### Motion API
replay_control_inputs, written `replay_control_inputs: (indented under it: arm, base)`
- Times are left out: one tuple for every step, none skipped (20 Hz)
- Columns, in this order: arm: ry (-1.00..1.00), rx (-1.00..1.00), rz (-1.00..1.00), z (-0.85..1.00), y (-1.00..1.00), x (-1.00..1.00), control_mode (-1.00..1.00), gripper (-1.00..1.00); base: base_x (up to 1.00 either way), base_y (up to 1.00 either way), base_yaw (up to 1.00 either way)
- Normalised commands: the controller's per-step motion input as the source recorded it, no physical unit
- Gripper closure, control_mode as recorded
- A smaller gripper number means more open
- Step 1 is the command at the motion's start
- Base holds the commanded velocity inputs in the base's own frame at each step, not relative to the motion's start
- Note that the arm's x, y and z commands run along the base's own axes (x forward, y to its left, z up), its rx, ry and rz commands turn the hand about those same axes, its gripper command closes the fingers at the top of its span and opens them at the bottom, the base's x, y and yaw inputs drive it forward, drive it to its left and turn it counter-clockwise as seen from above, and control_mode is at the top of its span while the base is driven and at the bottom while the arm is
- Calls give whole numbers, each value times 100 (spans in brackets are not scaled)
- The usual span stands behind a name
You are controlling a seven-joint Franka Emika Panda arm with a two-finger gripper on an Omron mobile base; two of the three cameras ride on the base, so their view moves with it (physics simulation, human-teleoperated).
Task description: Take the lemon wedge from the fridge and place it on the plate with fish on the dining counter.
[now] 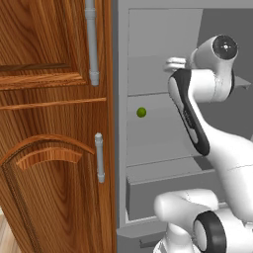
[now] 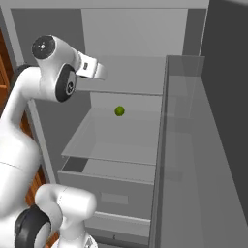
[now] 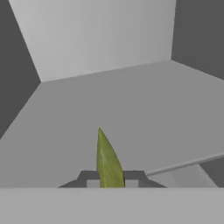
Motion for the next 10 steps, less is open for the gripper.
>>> replay_control_inputs:
  arm:
    - [0, 4, -5, -9, 23, -100, -100, 100]
    - [0, 6, -5, -16, 24, -100, -100, 100]
    - [0, 7, -5, -17, 24, -100, -100, 100]
    - [0, 9, -5, -14, 24, -100, -100, 100]
    - [0, 11, -5, -10, 21, -100, -100, 100]
    - [0, 12, -5, -9, 18, -100, -100, 100]
    - [0, 13, -4, -8, 16, -100, -100, 100]
    - [0, 15, -4, -7, 14, -100, -100, 100]
    - [0, 15, -3, -9, 14, -100, -100, 100]
    - [0, 15, -3, -11, 10, -100, -100, 100]
  base:
    - [0, 0, 0]
    - [0, 0, 0]
    - [0, 0, 0]
    - [0, 0, 0]
    - [0, 0, 0]
    - [0, 0, 0]
    - [0, 0, 0]
    - [0, 0, 0]
    - [0, 0, 0]
    - [0, 0, 0]
